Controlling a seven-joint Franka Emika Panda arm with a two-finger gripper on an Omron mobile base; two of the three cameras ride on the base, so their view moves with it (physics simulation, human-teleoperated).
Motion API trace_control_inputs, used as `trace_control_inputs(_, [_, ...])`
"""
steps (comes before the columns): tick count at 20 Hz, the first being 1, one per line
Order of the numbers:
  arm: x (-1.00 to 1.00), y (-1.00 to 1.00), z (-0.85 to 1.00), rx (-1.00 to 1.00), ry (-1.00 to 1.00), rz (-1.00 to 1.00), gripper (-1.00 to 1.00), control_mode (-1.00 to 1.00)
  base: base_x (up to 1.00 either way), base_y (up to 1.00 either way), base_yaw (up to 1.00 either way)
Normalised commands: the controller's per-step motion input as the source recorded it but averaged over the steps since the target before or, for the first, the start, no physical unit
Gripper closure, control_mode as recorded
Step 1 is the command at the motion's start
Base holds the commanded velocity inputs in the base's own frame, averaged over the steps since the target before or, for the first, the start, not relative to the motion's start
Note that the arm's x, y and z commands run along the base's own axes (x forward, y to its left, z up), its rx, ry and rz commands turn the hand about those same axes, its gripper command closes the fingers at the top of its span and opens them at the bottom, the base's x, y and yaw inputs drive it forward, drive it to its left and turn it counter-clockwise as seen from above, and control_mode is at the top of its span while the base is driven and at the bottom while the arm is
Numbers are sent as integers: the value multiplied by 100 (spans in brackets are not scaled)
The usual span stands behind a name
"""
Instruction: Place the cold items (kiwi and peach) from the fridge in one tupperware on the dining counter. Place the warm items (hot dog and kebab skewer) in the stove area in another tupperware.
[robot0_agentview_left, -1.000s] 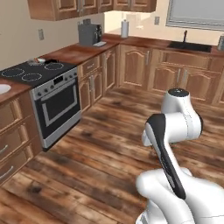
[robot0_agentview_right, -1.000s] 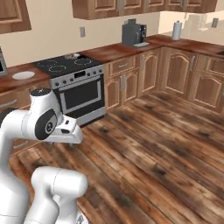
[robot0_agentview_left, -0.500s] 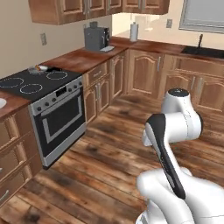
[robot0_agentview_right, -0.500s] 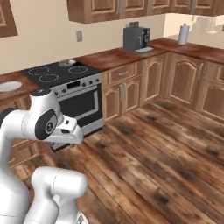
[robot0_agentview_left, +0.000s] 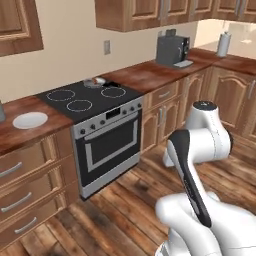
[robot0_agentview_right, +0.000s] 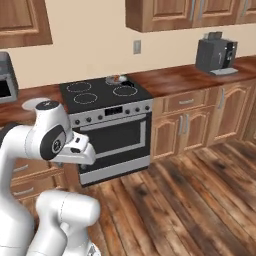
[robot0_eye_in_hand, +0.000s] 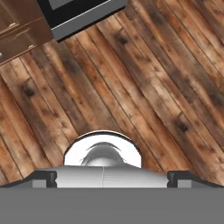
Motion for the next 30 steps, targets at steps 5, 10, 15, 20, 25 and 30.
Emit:
trace_control_inputs(5, [0, 0, 0, 0, 0, 0, -100, 100, 37, -4, 25])
trace_control_inputs(10, [0, 0, 0, 0, 0, 0, -100, 100, 58, -30, 26])
trace_control_inputs(15, [0, 0, 0, 0, 0, 0, -100, 100, 59, -74, 32])
trace_control_inputs(20, [0, 0, 0, 0, 0, 0, -100, 100, 35, -81, 29])
trace_control_inputs(25, [0, 0, 0, 0, 0, 0, -100, 100, 36, -53, 29])
trace_control_inputs(30, [0, 0, 0, 0, 0, 0, -100, 100, 56, -23, 48])
